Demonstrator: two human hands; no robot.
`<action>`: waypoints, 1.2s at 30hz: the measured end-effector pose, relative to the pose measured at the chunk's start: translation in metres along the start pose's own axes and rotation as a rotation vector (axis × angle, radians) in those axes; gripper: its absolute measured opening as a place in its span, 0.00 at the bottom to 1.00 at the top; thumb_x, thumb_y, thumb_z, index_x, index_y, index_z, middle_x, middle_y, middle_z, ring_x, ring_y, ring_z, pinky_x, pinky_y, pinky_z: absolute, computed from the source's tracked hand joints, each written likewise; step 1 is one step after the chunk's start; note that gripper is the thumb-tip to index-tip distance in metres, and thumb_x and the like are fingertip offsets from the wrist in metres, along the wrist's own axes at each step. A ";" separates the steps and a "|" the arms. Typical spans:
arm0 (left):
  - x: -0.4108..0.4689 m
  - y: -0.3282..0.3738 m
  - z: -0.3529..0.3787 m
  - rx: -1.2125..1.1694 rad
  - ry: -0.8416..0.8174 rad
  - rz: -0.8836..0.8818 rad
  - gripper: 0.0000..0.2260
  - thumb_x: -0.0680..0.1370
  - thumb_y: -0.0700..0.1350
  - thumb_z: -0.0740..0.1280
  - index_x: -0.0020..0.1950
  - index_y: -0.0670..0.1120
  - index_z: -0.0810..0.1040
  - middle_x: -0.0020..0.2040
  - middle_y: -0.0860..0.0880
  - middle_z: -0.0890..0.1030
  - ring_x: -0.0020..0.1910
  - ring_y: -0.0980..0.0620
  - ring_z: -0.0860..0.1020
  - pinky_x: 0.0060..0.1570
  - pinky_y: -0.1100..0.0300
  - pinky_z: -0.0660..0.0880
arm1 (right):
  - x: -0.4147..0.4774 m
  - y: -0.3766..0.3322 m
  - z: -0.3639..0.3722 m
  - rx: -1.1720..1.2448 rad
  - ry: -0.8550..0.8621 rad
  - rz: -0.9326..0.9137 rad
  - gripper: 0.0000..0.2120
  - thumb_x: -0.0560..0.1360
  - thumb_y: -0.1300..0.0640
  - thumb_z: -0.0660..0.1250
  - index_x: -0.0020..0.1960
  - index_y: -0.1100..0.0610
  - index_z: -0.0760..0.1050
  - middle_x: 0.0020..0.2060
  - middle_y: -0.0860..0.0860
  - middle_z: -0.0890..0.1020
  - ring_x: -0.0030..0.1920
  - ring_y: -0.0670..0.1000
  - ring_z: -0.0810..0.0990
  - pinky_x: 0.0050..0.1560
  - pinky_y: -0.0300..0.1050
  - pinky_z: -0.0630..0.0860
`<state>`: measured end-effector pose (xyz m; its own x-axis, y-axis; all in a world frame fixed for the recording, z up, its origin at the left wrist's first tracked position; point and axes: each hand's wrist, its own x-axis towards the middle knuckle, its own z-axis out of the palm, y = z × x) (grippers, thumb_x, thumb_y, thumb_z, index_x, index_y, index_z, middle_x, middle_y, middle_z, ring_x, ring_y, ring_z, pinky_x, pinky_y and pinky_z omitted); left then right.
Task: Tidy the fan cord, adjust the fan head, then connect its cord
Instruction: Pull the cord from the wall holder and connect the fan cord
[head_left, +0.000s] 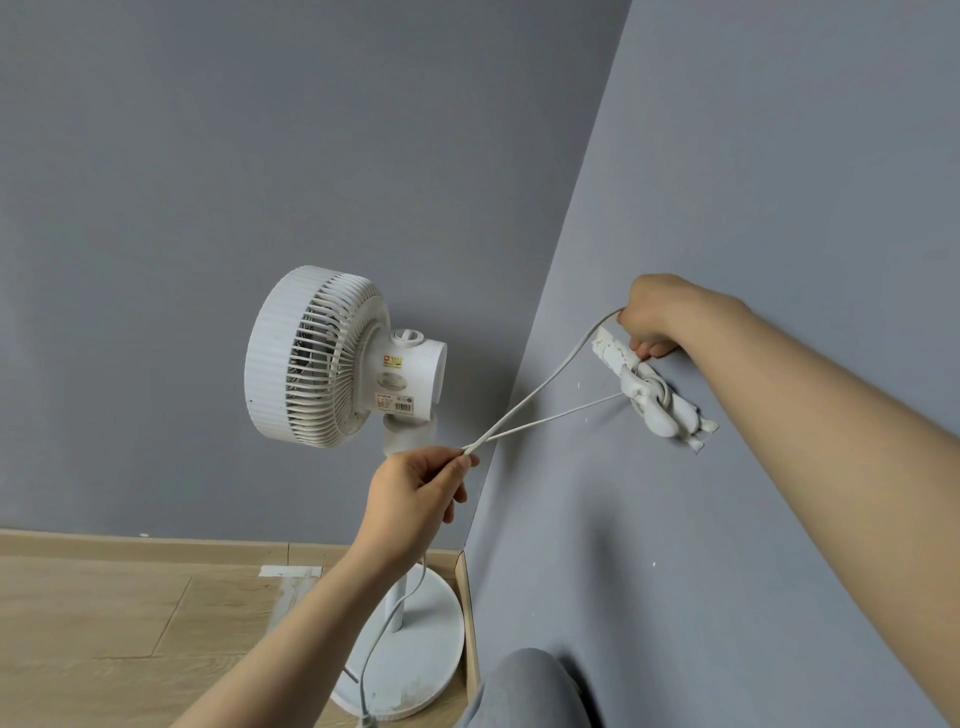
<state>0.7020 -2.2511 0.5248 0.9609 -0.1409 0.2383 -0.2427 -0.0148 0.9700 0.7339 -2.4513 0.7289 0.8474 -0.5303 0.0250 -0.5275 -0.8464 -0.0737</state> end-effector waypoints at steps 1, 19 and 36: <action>0.000 0.001 0.000 -0.007 -0.001 0.000 0.08 0.78 0.42 0.65 0.45 0.46 0.85 0.24 0.54 0.76 0.22 0.56 0.69 0.26 0.68 0.67 | -0.002 0.001 -0.002 0.001 0.024 -0.002 0.16 0.80 0.60 0.55 0.38 0.64 0.75 0.49 0.58 0.85 0.32 0.52 0.76 0.50 0.45 0.77; -0.008 -0.005 -0.001 -0.006 0.032 -0.021 0.08 0.78 0.41 0.65 0.45 0.46 0.85 0.27 0.51 0.77 0.23 0.55 0.70 0.27 0.66 0.68 | -0.104 0.058 0.009 0.572 -0.010 -0.065 0.09 0.79 0.64 0.60 0.40 0.57 0.67 0.35 0.60 0.80 0.32 0.55 0.76 0.33 0.44 0.73; -0.012 -0.022 0.001 0.019 -0.003 -0.129 0.09 0.78 0.40 0.64 0.44 0.45 0.84 0.29 0.50 0.77 0.24 0.54 0.71 0.27 0.62 0.69 | -0.130 0.077 0.117 0.651 0.242 -0.079 0.06 0.77 0.58 0.64 0.45 0.53 0.66 0.35 0.54 0.82 0.38 0.58 0.81 0.43 0.50 0.78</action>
<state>0.6956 -2.2505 0.5003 0.9840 -0.1391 0.1111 -0.1193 -0.0522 0.9915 0.5903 -2.4421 0.6034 0.8047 -0.5283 0.2707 -0.2571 -0.7212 -0.6432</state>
